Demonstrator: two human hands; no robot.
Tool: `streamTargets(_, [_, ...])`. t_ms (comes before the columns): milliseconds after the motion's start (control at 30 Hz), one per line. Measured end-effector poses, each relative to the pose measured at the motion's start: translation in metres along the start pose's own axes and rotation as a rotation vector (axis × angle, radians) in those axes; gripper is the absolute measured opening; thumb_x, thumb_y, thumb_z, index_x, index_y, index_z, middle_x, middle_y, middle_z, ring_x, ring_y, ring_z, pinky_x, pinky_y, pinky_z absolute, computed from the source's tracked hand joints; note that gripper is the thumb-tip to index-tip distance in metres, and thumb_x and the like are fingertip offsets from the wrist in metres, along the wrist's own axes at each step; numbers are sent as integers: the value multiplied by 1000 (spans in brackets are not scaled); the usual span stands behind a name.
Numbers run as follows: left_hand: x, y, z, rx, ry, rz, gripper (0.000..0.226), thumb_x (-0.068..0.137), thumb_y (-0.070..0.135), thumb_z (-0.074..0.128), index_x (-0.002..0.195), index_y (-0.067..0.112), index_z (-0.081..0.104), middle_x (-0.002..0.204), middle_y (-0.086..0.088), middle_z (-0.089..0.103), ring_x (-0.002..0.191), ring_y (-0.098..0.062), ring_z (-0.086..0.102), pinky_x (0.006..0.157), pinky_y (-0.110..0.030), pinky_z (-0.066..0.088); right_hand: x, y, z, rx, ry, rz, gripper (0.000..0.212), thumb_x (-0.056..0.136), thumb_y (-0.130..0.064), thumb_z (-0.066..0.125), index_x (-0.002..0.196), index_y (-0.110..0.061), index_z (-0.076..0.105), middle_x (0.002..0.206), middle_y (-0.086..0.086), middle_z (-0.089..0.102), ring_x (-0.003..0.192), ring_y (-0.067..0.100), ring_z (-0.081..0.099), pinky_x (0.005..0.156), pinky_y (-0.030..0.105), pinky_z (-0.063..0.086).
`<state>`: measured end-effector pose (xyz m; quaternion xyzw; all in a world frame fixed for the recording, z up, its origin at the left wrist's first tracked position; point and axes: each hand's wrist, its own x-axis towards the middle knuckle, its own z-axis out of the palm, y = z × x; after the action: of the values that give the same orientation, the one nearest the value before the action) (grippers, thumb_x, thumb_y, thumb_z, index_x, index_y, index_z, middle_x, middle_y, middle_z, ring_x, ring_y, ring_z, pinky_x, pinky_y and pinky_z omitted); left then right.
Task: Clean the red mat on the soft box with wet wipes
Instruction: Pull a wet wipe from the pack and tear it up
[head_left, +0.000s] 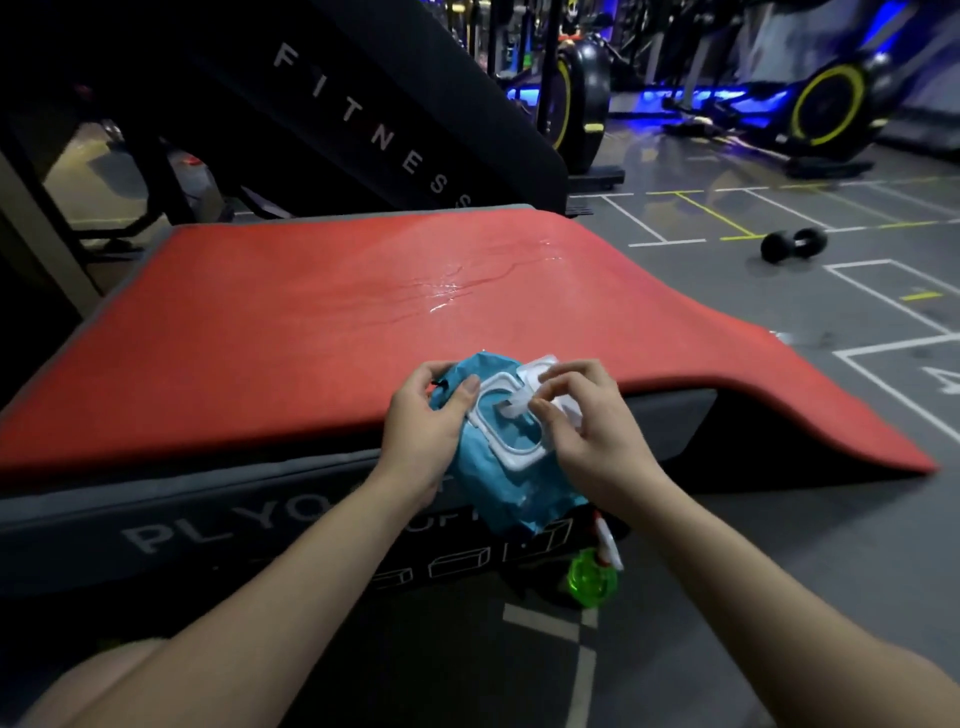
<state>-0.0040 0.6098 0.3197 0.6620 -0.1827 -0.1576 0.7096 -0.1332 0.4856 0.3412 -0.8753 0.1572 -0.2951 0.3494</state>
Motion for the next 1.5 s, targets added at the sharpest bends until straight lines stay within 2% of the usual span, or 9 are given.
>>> streamTargets(133, [-21,-7,-3,-12,74,-39,7,95,17,72,99,21,69,98,-6,76,95,-30,74,88,-54,59,-16,-9,-2,67,-95,78,9,94,-22,61,88,-29,59,105,-8,63,105,8,56,92,24,42])
streamTargets(267, [-36,3,-16,-12,126,-64,16,93,21,73,104,31,67,105,-1,74,94,-21,73,87,-50,61,-25,-23,-1,-194,-137,-229,6,93,-28,60,90,-32,57,98,-14,64,102,9,57,99,43,35])
streamTargets(400, [-57,22,-25,-26,-3,-30,24,96,22,72,115,35,68,118,2,71,100,-18,72,88,-43,61,-31,-31,3,-167,-103,-204,16,91,-31,62,106,-37,66,96,-23,67,102,-2,59,95,50,40])
streamTargets(567, [-75,36,-36,23,-130,-21,50,77,46,87,121,49,64,128,7,68,118,-21,66,96,-49,58,-34,-43,-5,87,-145,-109,29,81,-30,79,110,-30,73,93,-16,71,95,1,66,89,26,50])
streamTargets(667, [-79,35,-39,-19,-138,-39,58,72,27,92,122,41,66,121,1,72,108,-23,71,90,-48,60,-35,-47,-4,175,-138,-55,25,79,-25,81,103,-28,75,89,-14,72,91,2,67,83,16,47])
streamTargets(1000, [-55,26,-50,-40,113,-113,37,78,11,88,109,22,72,100,-4,78,91,-27,76,87,-52,61,-26,-64,17,625,14,237,22,78,-7,81,97,-17,74,84,4,75,78,13,71,71,25,56])
streamTargets(1200, [-40,22,-55,41,250,-10,39,77,16,90,109,27,71,103,2,77,97,-22,74,90,-52,60,-4,-63,10,649,133,204,24,83,-12,77,107,-16,74,94,0,76,92,9,71,84,23,55])
streamTargets(1333, [-45,20,-60,86,272,22,35,78,18,89,107,26,71,100,4,77,93,-20,75,87,-51,61,-5,-60,14,503,95,129,22,88,-14,72,107,-24,73,94,-5,74,90,8,69,82,23,51])
streamTargets(1500, [-45,28,-63,100,354,90,33,78,20,89,106,24,71,96,4,77,87,-16,75,83,-48,62,-15,-62,20,-161,-143,-255,19,91,-45,53,104,-35,63,72,-17,62,83,0,56,93,39,36])
